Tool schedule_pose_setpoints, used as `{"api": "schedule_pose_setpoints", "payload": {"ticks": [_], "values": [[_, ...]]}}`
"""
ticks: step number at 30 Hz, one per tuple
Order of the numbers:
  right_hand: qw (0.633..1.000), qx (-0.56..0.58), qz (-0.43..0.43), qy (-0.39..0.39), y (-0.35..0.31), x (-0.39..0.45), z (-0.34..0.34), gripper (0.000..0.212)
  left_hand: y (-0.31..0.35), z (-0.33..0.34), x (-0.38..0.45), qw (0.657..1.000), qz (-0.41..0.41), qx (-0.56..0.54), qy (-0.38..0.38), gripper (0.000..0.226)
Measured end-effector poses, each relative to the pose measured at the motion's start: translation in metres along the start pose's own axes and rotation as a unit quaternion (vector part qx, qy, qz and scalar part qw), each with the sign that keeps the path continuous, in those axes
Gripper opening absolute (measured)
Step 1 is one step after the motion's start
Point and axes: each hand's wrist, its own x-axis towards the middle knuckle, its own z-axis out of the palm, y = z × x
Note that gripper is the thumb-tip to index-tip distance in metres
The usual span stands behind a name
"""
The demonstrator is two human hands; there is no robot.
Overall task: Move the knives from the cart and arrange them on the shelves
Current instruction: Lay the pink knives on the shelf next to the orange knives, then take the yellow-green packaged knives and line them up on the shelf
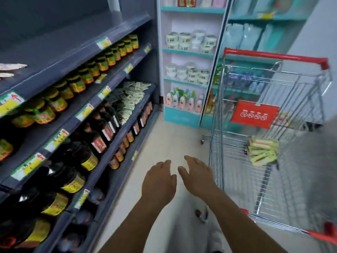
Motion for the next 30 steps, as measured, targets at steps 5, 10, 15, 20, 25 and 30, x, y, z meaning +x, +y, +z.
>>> {"api": "schedule_pose_setpoints", "payload": {"ticks": [5, 10, 15, 20, 25, 30], "values": [[0.997, 0.03, 0.076, 0.004, 0.085, 0.01, -0.015, 0.053, 0.071, 0.043, 0.031, 0.998, 0.04, 0.004, -0.051, 0.054], [0.991, 0.066, 0.119, -0.005, 0.177, 0.036, -0.041, 0.049, 0.144, 0.086, 0.081, 0.995, 0.037, 0.006, -0.094, 0.051], [0.984, 0.088, 0.154, -0.011, 0.267, 0.077, -0.06, 0.051, 0.212, 0.128, 0.132, 0.991, 0.04, -0.002, -0.124, 0.051], [0.971, 0.133, 0.197, 0.001, 0.339, 0.118, -0.072, 0.052, 0.262, 0.168, 0.187, 0.987, 0.059, 0.015, -0.147, 0.056], [0.952, 0.187, 0.239, 0.04, 0.397, 0.159, -0.074, 0.055, 0.294, 0.204, 0.249, 0.983, 0.091, 0.035, -0.158, 0.06], [0.918, 0.251, 0.294, 0.091, 0.442, 0.2, -0.064, 0.06, 0.318, 0.244, 0.317, 0.971, 0.148, 0.056, -0.182, 0.064]]}}
